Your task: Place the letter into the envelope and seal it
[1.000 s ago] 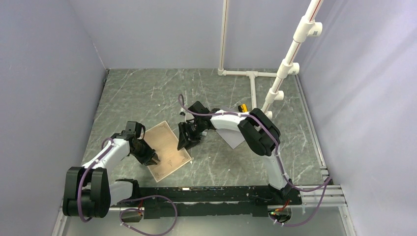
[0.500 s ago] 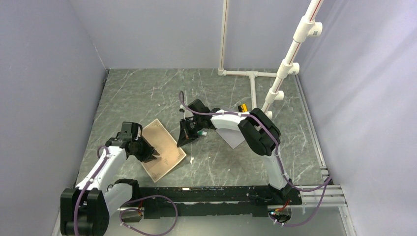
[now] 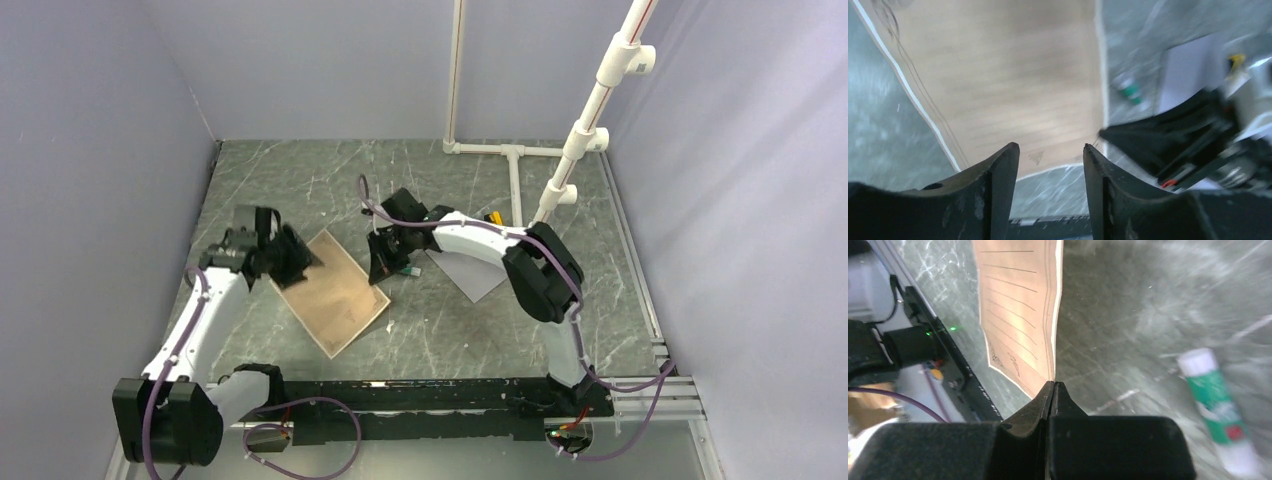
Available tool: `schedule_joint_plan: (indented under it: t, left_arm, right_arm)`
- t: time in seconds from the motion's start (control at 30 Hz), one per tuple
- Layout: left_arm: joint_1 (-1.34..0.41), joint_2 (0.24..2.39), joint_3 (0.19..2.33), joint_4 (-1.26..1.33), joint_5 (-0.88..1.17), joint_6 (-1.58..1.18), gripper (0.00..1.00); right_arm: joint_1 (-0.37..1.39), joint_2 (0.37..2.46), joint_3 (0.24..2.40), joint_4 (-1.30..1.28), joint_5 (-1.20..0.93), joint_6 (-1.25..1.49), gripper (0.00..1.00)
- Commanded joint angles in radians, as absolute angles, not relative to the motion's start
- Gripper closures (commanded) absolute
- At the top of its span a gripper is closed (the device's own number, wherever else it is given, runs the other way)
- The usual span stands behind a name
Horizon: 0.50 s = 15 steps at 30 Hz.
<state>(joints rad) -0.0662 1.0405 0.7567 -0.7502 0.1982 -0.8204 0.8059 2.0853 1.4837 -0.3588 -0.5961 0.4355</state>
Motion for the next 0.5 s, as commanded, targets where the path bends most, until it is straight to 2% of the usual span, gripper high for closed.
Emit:
schedule_joint_plan:
  t: [0.0, 0.17, 0.47]
  left_arm:
    - [-0.067, 1.096, 1.054, -0.721, 0.115, -0.641, 0.41]
    - [-0.066, 1.169, 1.311, -0.646, 0.108, -0.516, 0.31]
    - [-0.066, 1.308, 1.616, -0.553, 0.419, -0.29, 0.24]
  right_arm:
    - [0.805, 1.877, 1.592, -0.507, -0.395, 0.142, 1.0]
    - [0.804, 1.744, 1.598, -0.497, -0.3, -0.034, 1.0]
    - [0.8, 1.634, 1.636, -0.507, -0.281, -0.181, 1.0]
